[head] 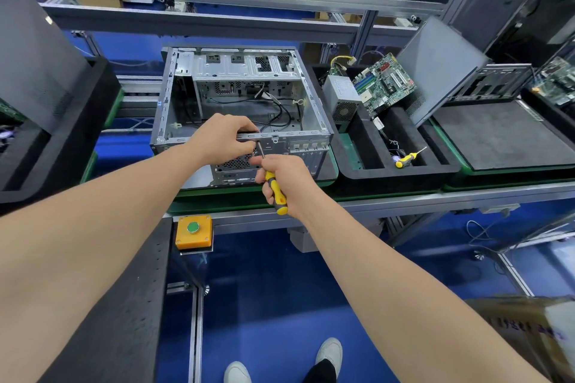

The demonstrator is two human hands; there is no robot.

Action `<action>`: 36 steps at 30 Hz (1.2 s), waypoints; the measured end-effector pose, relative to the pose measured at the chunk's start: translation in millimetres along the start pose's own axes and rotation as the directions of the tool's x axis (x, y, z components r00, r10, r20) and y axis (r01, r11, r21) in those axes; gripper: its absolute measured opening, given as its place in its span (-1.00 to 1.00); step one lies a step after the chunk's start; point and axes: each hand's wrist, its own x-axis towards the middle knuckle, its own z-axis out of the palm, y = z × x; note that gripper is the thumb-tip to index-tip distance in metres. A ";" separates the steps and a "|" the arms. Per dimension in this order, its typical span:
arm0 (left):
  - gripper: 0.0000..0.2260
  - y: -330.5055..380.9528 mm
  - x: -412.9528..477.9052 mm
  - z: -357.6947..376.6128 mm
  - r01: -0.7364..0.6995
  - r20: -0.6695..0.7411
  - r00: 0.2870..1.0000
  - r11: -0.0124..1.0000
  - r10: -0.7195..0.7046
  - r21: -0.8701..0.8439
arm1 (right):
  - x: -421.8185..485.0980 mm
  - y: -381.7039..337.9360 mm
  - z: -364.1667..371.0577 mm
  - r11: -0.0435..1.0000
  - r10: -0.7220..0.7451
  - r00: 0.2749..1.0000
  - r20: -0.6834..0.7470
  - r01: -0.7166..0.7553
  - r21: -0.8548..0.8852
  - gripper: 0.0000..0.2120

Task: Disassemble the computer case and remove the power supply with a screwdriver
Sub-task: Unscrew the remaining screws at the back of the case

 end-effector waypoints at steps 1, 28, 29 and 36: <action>-0.65 0.0 0.3 0.2 0.001 0.001 1.000 1.000 -0.001 0.000 | -1.3 -0.5 2.4 0.996 -0.040 0.998 -0.050 0.036 -0.078 -0.72; -0.69 5.0 -4.5 -1.0 -0.010 -0.019 1.000 1.000 0.009 -0.020 | -9.0 9.0 -7.6 0.757 0.080 0.931 0.357 -0.290 0.585 -0.65; -0.70 4.3 -4.5 -2.1 -0.013 -0.009 1.000 1.000 0.013 -0.024 | -9.1 8.7 -6.9 0.726 0.083 0.930 0.358 -0.302 0.618 -0.64; -0.64 -0.6 -3.4 -6.0 -0.031 0.058 0.998 1.000 0.031 0.001 | -8.2 5.3 11.0 0.926 0.089 0.994 0.056 -0.103 0.364 -0.72</action>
